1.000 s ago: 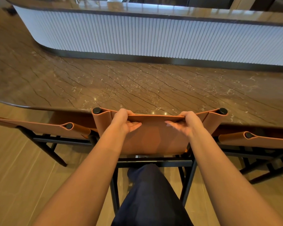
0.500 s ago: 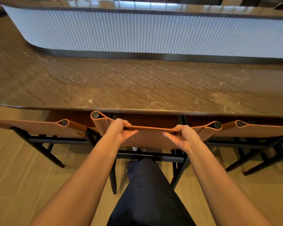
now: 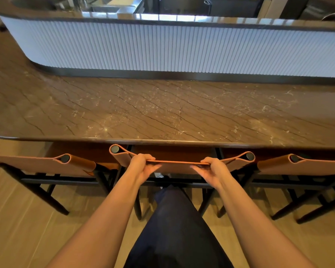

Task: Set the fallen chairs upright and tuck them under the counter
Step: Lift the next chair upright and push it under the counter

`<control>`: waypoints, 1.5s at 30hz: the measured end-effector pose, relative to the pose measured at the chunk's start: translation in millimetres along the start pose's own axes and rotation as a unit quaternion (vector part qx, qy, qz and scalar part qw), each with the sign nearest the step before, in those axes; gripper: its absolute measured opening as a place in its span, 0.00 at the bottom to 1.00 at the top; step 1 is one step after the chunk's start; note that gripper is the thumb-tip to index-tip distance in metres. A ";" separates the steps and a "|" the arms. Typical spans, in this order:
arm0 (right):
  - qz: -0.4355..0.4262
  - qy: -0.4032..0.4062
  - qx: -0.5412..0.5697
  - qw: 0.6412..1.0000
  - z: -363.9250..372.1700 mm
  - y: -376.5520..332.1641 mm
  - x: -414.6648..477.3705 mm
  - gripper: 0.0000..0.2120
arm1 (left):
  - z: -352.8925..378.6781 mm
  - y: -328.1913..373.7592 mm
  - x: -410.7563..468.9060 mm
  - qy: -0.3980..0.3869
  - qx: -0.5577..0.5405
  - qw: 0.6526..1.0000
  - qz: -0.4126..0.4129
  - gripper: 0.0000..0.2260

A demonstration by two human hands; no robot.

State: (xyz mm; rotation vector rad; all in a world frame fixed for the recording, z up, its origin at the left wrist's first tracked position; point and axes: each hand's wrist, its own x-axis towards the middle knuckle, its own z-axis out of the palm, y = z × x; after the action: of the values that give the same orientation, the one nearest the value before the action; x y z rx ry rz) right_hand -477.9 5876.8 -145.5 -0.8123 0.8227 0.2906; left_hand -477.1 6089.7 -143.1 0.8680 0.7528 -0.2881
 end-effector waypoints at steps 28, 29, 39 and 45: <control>0.056 0.031 -0.037 0.997 20.9 -8.6 54.3 0.12 | -1.2 4.4 53.4 0.060 -0.023 0.997 -0.035 0.11; 0.060 0.030 -0.033 0.997 21.5 -8.9 53.6 0.12 | -1.9 3.7 54.0 0.061 -0.025 0.997 -0.037 0.10; 0.072 0.052 -0.049 0.995 22.5 -10.8 54.5 0.11 | -1.2 0.3 57.2 0.089 -0.023 0.996 -0.022 0.10; 0.087 0.068 -0.090 0.990 15.3 -12.0 58.7 0.07 | -0.5 0.1 57.4 0.109 -0.015 0.994 -0.013 0.10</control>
State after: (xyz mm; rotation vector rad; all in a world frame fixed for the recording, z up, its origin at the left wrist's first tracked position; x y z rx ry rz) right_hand -424.5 5875.9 -176.7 -0.9375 1.0074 0.4726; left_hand -436.5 6093.9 -183.4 0.8704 0.9686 -0.2065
